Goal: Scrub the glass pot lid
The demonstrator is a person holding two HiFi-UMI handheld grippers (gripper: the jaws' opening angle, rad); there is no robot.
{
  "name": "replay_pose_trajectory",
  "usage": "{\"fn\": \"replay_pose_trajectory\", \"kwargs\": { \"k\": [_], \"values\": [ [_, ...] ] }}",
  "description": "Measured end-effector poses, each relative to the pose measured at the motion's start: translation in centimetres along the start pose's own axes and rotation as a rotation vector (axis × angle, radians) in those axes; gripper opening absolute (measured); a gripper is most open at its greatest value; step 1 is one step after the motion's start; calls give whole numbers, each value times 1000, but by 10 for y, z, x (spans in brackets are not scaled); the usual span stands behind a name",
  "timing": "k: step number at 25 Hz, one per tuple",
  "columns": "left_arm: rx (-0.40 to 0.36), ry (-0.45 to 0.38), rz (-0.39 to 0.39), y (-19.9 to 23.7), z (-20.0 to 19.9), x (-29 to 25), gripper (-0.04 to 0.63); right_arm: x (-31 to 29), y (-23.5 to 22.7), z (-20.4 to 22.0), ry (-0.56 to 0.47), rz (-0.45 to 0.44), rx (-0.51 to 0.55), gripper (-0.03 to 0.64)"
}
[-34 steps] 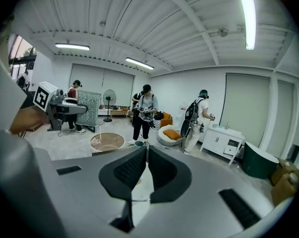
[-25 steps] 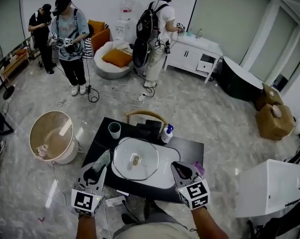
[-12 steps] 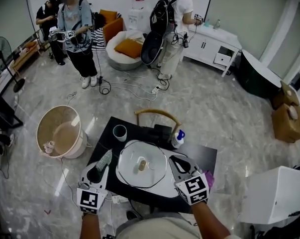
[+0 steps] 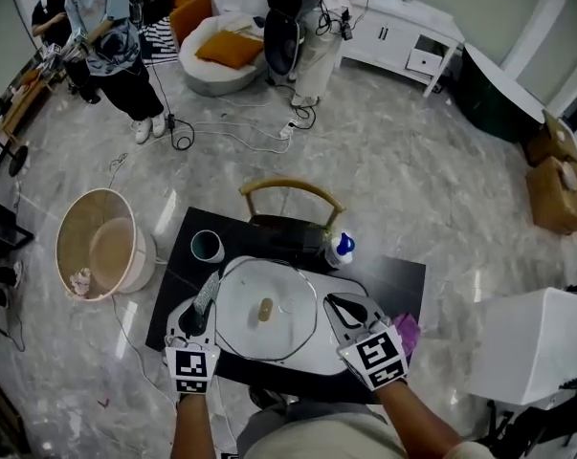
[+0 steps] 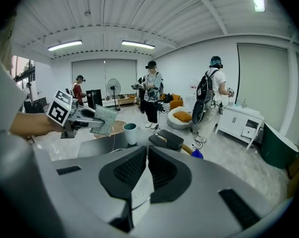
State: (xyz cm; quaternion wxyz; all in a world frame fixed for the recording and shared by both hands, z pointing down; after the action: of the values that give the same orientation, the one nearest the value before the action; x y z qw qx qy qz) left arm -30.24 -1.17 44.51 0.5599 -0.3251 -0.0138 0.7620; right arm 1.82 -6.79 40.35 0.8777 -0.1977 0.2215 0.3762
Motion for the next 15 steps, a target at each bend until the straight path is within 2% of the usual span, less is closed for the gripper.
{"fn": "replay_pose_trajectory", "kwargs": {
  "k": [7, 11, 15],
  "values": [
    [-24, 139, 19, -25, 30, -72, 87, -16, -33, 35, 75, 5, -65, 28],
    [-73, 229, 43, -43, 37, -104, 87, -17, -52, 53, 99, 17, -96, 28],
    [-110, 276, 58, -59, 42, -131, 87, -17, -68, 65, 110, 25, -124, 28]
  ]
}}
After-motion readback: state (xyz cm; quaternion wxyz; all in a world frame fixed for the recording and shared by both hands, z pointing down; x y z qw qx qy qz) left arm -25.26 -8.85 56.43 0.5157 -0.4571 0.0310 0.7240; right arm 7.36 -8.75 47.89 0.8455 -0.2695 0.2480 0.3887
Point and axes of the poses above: the fingertips, and each gripper's own axes: x backward along the fingers, y to its left, z out of its underside, the point moved 10 cm from there along x, backward along the fingers, and after that the axes turned 13 degrees about -x, right-handed, at the moved point
